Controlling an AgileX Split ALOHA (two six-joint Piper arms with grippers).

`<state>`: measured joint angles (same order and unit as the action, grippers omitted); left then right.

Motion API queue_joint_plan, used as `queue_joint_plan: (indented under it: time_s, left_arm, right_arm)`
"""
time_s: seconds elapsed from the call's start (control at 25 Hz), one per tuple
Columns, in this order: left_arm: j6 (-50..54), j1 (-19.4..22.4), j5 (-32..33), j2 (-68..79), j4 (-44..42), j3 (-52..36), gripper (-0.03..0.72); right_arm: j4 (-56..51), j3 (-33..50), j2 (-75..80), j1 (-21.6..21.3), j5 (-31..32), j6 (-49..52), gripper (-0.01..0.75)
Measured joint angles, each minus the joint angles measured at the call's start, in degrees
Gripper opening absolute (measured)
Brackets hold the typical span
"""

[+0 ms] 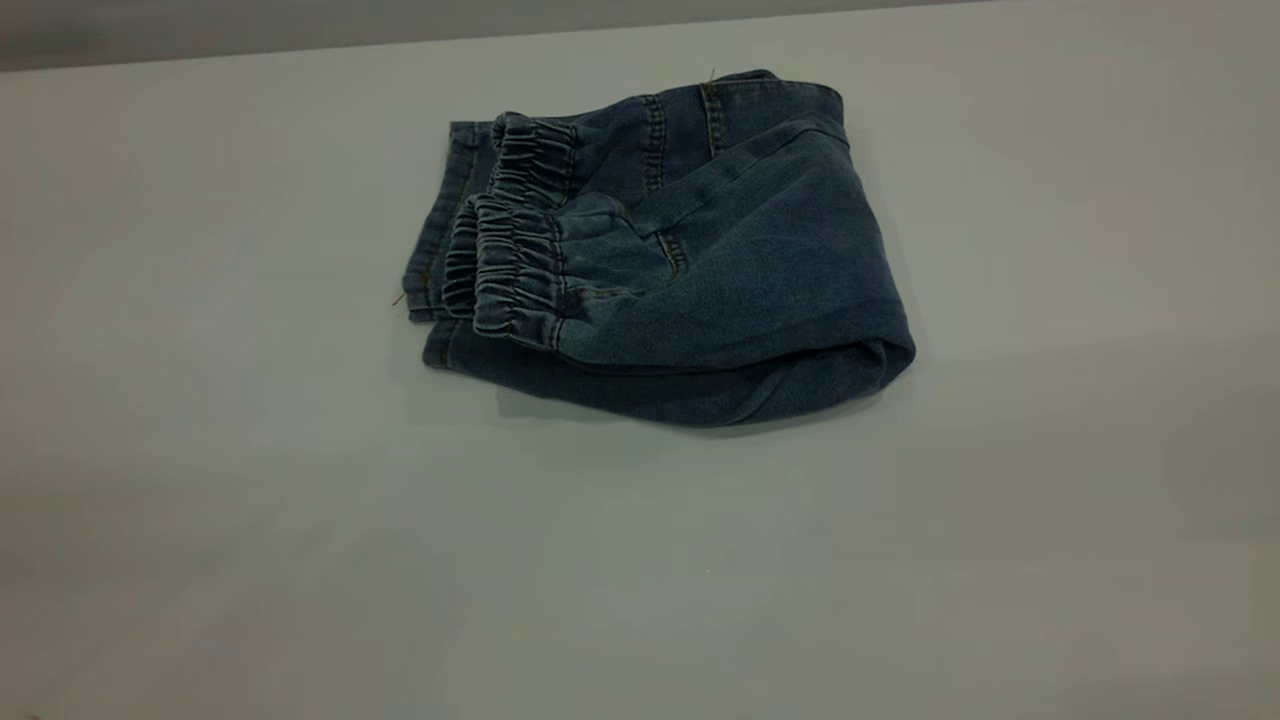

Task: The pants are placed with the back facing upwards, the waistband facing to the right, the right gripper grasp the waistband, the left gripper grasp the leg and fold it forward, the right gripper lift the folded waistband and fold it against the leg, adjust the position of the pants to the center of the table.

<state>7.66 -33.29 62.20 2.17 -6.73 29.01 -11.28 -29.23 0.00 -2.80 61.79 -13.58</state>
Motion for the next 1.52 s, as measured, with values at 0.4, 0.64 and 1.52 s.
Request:
queue_joint_plan:
  time_s: [0.4,0.64,1.52]
  left_arm:
    - [0.1,0.0,-0.2,-0.4,-0.4,0.0,0.497]
    - [0.1,5.2,-0.2,-2.1,-0.6,0.0,0.497]
    - [0.2,36.2,-0.1,-2.2,-0.7,0.0,0.497]
  right_arm:
    - [-0.1,0.0,0.0,0.0,0.0,0.1,0.573]
    - [-0.1,0.0,0.0,0.0,0.0,0.0,0.573]
    - [-1.1,0.0,0.0,5.6,0.0,0.0,0.573]
